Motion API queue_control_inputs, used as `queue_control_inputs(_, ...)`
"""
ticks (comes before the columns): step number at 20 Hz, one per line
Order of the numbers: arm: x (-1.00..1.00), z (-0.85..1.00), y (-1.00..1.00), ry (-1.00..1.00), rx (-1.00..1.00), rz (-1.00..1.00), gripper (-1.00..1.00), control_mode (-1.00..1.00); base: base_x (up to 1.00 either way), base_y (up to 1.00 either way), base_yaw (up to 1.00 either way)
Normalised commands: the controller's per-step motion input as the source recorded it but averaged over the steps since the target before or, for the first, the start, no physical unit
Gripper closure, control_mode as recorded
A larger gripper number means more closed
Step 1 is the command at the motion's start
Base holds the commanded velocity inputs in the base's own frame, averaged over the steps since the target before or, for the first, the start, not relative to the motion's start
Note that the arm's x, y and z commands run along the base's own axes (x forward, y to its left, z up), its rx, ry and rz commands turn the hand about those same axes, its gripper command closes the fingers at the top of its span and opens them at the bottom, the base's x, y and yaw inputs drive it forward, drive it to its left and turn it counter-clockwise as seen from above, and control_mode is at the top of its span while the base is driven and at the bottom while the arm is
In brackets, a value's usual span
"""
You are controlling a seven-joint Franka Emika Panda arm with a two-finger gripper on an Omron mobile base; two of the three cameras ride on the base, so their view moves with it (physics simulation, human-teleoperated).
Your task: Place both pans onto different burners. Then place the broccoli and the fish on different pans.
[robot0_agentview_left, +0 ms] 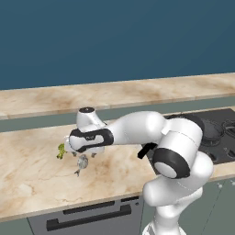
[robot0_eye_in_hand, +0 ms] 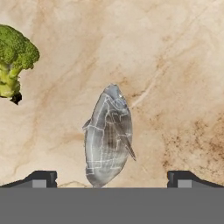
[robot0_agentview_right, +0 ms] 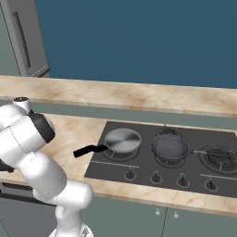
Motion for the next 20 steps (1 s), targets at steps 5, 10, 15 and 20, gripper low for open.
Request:
queue_control_inputs(5,0.00,-0.18,0.05,0.00,0.00,0.00,-1.00,-1.00,0.00,0.00,0.00)
queue_control_inputs(10,0.00,-0.15,0.06,0.00,0.00,0.00,-1.00,-1.00,0.00,0.00,0.00)
queue_control_inputs(15,0.02,-0.07,0.02,0.00,0.00,0.00,-1.00,-1.00,0.00,0.00,0.00)
queue_control_inputs(20,0.01,-0.06,0.00,0.00,0.00,0.00,-1.00,-1.00,0.00,0.00,0.00)
